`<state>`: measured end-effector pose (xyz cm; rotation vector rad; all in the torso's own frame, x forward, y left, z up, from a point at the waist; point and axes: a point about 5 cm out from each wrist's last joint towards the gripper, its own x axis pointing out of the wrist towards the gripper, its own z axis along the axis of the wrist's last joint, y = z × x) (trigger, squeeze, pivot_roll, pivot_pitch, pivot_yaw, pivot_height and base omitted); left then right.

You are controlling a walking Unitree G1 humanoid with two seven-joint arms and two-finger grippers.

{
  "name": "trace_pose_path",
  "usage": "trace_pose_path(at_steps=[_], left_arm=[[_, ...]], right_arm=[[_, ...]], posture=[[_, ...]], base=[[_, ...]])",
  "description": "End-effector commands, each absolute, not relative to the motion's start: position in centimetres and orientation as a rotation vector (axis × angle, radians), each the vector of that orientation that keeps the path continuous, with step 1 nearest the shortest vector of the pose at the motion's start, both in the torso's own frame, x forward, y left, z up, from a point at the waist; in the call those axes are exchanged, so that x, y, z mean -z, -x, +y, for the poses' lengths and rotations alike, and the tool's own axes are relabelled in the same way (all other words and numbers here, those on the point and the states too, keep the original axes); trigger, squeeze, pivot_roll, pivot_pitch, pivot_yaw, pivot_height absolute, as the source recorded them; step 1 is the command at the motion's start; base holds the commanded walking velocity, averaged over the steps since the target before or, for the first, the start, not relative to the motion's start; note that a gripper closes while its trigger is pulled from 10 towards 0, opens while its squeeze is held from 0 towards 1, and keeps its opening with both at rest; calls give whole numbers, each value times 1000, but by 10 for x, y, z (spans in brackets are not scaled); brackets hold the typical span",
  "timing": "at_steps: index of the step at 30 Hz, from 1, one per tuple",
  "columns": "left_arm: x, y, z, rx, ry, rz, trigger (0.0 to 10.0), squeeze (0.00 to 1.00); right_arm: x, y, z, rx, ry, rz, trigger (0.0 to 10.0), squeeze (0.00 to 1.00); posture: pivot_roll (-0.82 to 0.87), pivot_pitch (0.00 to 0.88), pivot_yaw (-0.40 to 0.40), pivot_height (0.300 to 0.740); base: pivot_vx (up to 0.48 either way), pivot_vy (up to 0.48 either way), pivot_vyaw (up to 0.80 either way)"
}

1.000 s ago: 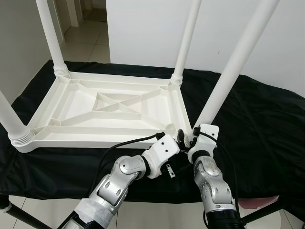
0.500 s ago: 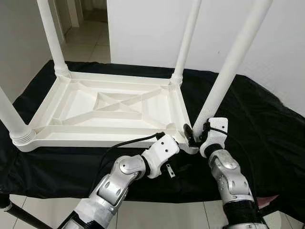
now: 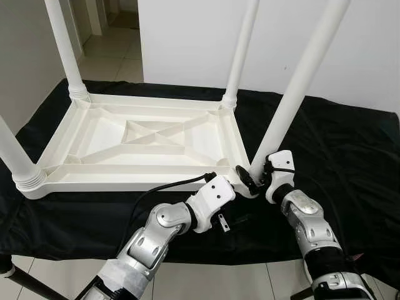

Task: Building children table

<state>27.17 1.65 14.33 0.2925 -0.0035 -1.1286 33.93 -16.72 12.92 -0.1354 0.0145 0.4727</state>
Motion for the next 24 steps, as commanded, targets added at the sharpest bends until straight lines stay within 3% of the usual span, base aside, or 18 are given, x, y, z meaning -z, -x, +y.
trace_pose_path(at_steps=[1,10,11,12,13,24], left_arm=[[-145,-273,17,1117,-298,-6,10000,0],[-145,-273,17,1109,-296,-5,10000,0],[-144,-273,17,1108,-296,-4,10000,0],[-144,-273,18,1107,-297,-2,10000,0],[-143,-273,18,1107,-300,-1,10000,0],[-142,-274,21,1102,-310,4,10000,0]], right_arm=[[-124,-340,-162,-539,140,42,0,0],[-118,-338,-165,-570,145,45,0,0],[-117,-338,-166,-561,140,48,7137,0],[-116,-337,-168,-549,136,49,7137,0],[-115,-337,-169,-534,128,49,10000,0],[-115,-324,-174,-382,40,37,10000,0]], posture=[[74,35,-69,740],[73,37,-72,740],[71,39,-72,740],[71,39,-72,740],[70,40,-71,740],[60,46,-66,740]], base=[[0,0,0],[0,0,0],[0,0,0],[0,0,0],[0,0,0],[0,0,0]])
